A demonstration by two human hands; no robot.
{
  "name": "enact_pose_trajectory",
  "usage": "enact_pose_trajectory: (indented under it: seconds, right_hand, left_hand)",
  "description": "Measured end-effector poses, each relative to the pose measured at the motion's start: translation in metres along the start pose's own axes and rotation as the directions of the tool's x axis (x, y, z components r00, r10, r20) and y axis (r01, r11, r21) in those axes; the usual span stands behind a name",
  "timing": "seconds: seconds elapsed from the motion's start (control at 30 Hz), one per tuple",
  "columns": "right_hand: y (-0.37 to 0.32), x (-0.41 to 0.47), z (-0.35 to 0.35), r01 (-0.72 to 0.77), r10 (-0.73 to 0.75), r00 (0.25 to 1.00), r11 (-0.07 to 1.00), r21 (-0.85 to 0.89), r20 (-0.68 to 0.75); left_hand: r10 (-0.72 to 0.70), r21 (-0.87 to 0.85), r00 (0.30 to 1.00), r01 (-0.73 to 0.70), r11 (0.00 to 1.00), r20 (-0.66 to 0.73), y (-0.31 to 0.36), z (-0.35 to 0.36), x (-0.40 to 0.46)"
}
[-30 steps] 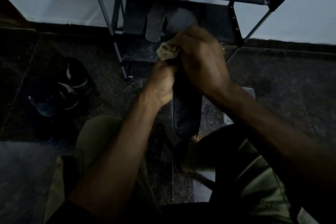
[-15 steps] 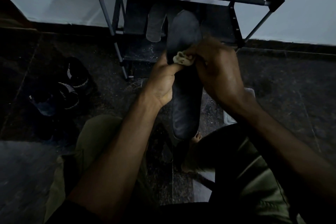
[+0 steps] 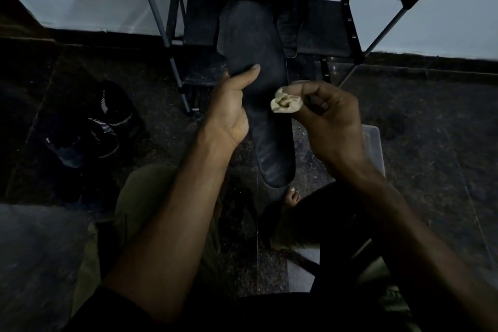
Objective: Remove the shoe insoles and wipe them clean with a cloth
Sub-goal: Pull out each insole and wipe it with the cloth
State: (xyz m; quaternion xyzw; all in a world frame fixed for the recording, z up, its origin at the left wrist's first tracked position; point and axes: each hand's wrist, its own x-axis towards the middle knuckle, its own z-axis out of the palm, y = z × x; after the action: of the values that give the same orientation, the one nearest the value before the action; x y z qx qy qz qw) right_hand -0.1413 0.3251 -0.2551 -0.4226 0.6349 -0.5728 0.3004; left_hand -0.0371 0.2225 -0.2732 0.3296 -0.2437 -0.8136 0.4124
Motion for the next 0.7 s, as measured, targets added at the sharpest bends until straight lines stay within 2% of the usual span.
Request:
enact_pose_trajectory:
  seconds: [0.07,0.13,0.27,0.33,0.47,0.57,0.7]
  right_hand:
    - [0.000,0.002,0.001,0.009,-0.008,1.000,0.996,-0.084,0.011]
    - [0.000,0.006,0.002,0.004,-0.006,1.000,0.991,-0.131,-0.017]
    - [-0.005,0.016,0.006,0.037,-0.051,0.991,0.993,-0.111,-0.123]
    - [-0.007,0.019,0.010,0.084,-0.113,0.982,0.979,-0.183,-0.152]
    - [-0.004,0.015,0.017,0.249,-0.339,0.938,0.799,-0.547,-0.068]
    - [-0.003,0.013,0.019,0.338,-0.438,0.899,0.704,-0.625,-0.008]
    - [-0.007,0.002,0.029,0.481,-0.525,0.835,0.557,-0.677,0.162]
  left_hand:
    - [-0.015,-0.009,1.000,0.015,1.000,0.018,0.002,0.001,-0.002]
    - [-0.052,-0.038,0.992,0.057,0.998,0.114,0.004,0.002,-0.007]
    - [-0.079,-0.125,0.951,0.121,0.985,0.300,0.000,0.005,-0.012]
    - [-0.096,-0.176,0.926,0.170,0.970,0.364,-0.005,0.007,-0.013]
    - [-0.125,-0.215,0.894,0.236,0.948,0.430,-0.006,0.003,-0.014]
    - [-0.124,-0.234,0.868,0.263,0.936,0.481,-0.002,0.004,-0.015]
    - [-0.092,-0.256,0.867,0.244,0.935,0.490,-0.001,0.001,-0.013]
